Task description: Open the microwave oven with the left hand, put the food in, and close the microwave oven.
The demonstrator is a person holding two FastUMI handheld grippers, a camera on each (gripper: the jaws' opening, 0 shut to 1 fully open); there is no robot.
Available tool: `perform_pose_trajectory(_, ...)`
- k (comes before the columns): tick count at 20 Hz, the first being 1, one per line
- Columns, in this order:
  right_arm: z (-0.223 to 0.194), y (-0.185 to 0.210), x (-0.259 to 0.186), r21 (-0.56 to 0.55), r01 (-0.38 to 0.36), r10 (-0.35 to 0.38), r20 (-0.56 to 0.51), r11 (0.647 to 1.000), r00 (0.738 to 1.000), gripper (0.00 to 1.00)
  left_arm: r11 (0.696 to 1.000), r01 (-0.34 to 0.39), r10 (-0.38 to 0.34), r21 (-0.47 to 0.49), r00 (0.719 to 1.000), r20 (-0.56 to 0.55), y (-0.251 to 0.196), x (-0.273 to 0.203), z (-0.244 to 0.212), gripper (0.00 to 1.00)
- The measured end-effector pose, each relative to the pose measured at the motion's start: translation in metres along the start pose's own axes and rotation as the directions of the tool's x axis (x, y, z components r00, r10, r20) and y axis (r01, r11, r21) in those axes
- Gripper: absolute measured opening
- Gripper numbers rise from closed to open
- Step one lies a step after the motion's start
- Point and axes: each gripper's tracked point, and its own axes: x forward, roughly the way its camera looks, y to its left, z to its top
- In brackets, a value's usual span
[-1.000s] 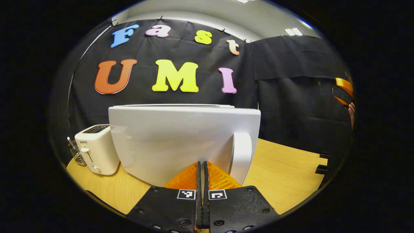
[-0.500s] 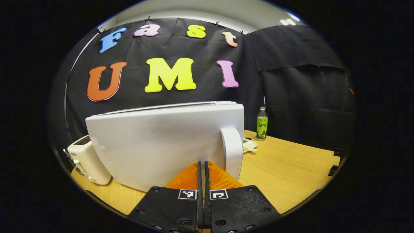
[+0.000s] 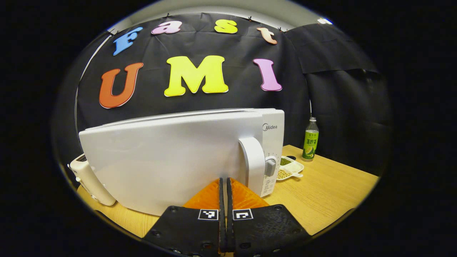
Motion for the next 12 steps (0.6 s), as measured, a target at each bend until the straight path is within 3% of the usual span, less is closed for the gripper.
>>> perform_pose_trajectory(3, -0.007, -0.013, 0.009, -0.006, 0.019, -0.019, -0.009, 1.000, 1.000, 0.92, 0.998, -0.056, 0.056, -0.012, 0.998, -0.010, 0.010, 0.012, -0.002, 0.00)
perform_pose_trajectory(7, -0.018, -0.018, 0.014, 0.004, 0.038, -0.038, -0.055, 0.999, 0.998, 0.92, 0.998, -0.021, 0.021, -0.057, 1.000, 0.001, 0.009, 0.012, 0.000, 0.01)
perform_pose_trajectory(11, -0.026, -0.011, 0.017, 0.047, 0.017, -0.012, -0.091, 0.999, 0.996, 0.92, 0.997, -0.043, 0.043, -0.062, 0.999, -0.004, 0.010, 0.017, 0.000, 0.00)
perform_pose_trajectory(12, -0.027, -0.010, 0.018, 0.064, 0.011, -0.004, -0.107, 0.998, 0.994, 0.85, 0.997, -0.058, 0.059, -0.052, 0.998, 0.007, 0.012, 0.022, 0.002, 0.01)
